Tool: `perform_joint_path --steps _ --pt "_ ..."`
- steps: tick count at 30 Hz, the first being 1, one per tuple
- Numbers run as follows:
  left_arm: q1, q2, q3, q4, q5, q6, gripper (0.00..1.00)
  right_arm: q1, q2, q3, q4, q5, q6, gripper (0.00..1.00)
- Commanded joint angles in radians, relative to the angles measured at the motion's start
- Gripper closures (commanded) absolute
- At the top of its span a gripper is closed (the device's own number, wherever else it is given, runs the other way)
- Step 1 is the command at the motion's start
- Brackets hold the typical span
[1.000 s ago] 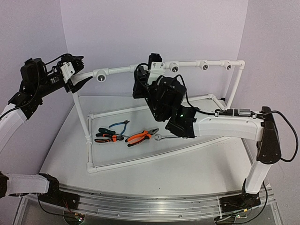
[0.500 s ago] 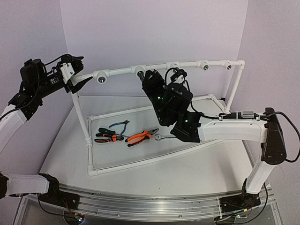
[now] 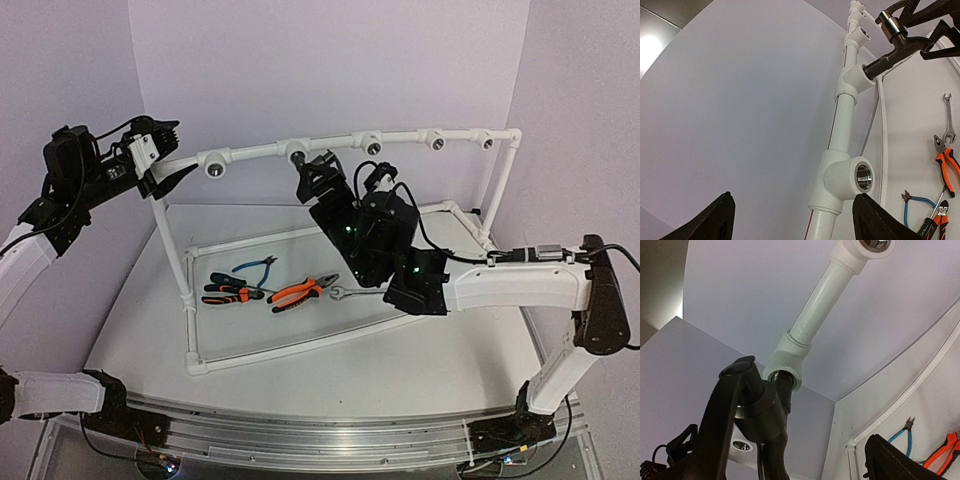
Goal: Install the water faucets
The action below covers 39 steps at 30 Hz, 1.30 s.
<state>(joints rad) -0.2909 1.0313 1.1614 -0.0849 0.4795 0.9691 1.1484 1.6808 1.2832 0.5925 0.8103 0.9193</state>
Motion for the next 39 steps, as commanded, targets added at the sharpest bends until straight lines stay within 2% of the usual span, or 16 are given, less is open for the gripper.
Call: perform_joint_path --steps 1,4,6,11,14,18,21,25,29,33,37,39 --pt "0.005 0.011 0.007 0.036 0.024 0.001 0.18 0.015 -0.089 -0.025 0.019 -0.121 -0.091 0.02" --pt "0.006 0.015 0.006 0.031 0.021 0.005 0.17 0.041 -0.131 -0.02 -0.037 -0.199 -0.242 0.02" --pt "0.006 0.016 0.006 0.032 0.021 0.008 0.18 0.06 -0.187 -0.049 -0.114 -0.159 -0.268 0.02" --pt "0.006 0.018 0.006 0.031 0.022 0.012 0.18 0.081 -0.358 -0.257 -0.168 -0.033 -0.213 0.02" --pt "0.005 0.014 0.005 0.031 0.024 0.011 0.18 0.082 -0.445 -0.262 -0.298 -0.031 -0.346 0.02" --pt "0.005 -0.002 0.015 0.024 0.028 0.001 0.17 0.092 -0.484 -0.039 -0.707 -0.013 -0.734 0.05" --pt "0.006 -0.018 0.023 0.0 0.017 0.001 0.17 0.121 -0.472 0.077 -0.854 0.072 -1.12 0.06" --pt "0.013 -0.028 0.032 -0.063 -0.03 -0.009 0.17 0.132 -0.428 0.122 -0.763 0.078 -1.741 0.02" --pt "0.047 -0.021 0.087 -0.146 -0.069 -0.107 0.16 0.133 -0.317 0.233 -0.741 0.039 -2.198 0.02" --pt "0.114 -0.01 0.155 -0.278 -0.051 -0.247 0.14 0.133 -0.218 0.275 -0.634 0.03 -2.581 0.02" --pt "0.191 -0.002 0.183 -0.433 0.012 -0.35 0.13 0.133 -0.141 0.351 -0.625 -0.009 -2.704 0.02" --pt "0.256 0.01 0.182 -0.5 0.089 -0.379 0.11 0.132 -0.103 0.402 -0.664 -0.016 -2.739 0.02"
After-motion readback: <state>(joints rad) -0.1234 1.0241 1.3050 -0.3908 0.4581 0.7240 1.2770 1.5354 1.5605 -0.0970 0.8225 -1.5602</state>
